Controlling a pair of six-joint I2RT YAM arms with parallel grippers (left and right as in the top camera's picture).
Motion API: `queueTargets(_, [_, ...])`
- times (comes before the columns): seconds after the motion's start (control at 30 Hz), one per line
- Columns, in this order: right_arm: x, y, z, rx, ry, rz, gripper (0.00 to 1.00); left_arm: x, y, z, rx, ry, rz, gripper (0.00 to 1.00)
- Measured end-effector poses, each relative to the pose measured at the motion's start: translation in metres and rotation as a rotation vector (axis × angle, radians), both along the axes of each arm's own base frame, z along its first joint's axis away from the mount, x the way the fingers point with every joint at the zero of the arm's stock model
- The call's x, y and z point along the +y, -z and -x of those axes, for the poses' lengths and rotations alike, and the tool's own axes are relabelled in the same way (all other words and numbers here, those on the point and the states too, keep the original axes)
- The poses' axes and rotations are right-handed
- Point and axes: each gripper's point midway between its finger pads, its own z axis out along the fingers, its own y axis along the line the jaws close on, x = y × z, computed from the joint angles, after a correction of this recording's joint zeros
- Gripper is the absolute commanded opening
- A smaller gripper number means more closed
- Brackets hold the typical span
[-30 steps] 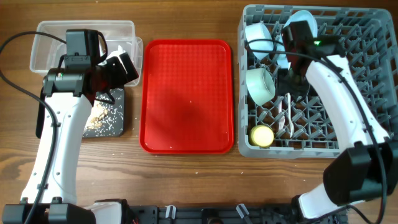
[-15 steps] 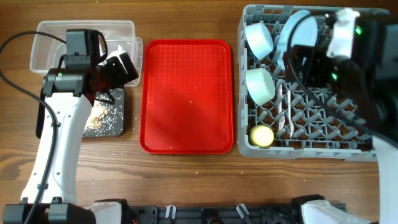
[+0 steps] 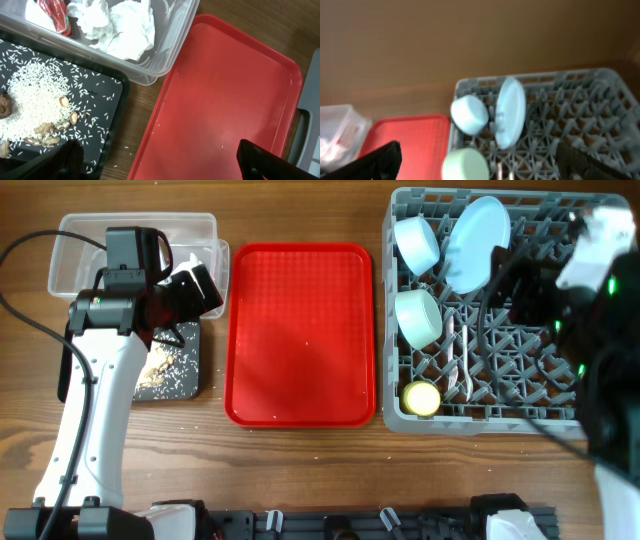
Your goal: Sort waste into correct bins and load items into the dishwasher rack
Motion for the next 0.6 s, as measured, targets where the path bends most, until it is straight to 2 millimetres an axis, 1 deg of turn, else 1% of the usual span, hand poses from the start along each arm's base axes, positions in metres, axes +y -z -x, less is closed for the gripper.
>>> queueTargets(0.07, [-0.004, 0.011, 0.002, -0.085, 0.007, 0.006, 1.00, 0.000, 0.000, 0.000, 0.001, 0.000, 0.000, 1.00])
queueTargets(0.13, [-0.005, 0.041, 0.011, -0.125, 0.007, 0.010, 1.00, 0.000, 0.000, 0.000, 0.001, 0.000, 0.000, 1.00])
queueTargets(0.2, [-0.005, 0.061, 0.016, -0.199, 0.006, 0.009, 1.00, 0.000, 0.000, 0.000, 0.001, 0.000, 0.000, 1.00])
queueTargets(0.3, [-0.005, 0.097, 0.028, -0.287, 0.005, 0.004, 1.00, 0.000, 0.000, 0.000, 0.002, 0.000, 0.000, 1.00])
queueTargets(0.33, [-0.006, 0.115, 0.035, -0.328, 0.005, 0.002, 1.00, 0.000, 0.000, 0.001, 0.003, 0.000, 0.000, 1.00])
queueTargets(0.37, [-0.006, 0.130, 0.039, -0.341, 0.005, 0.001, 1.00, 0.000, 0.000, 0.001, 0.003, 0.000, 0.000, 1.00])
queueTargets(0.43, [-0.006, 0.149, 0.045, -0.371, 0.007, -0.005, 1.00, 0.000, 0.001, 0.001, 0.006, 0.000, 0.000, 1.00])
queueTargets(0.57, [-0.007, 0.204, 0.058, -0.370, 0.012, -0.028, 1.00, 0.000, 0.000, 0.001, 0.003, 0.000, 0.000, 1.00])
queueTargets(0.6, [-0.007, 0.211, 0.059, -0.369, 0.012, -0.033, 1.00, 0.000, 0.000, 0.001, 0.003, 0.000, 0.000, 1.00])
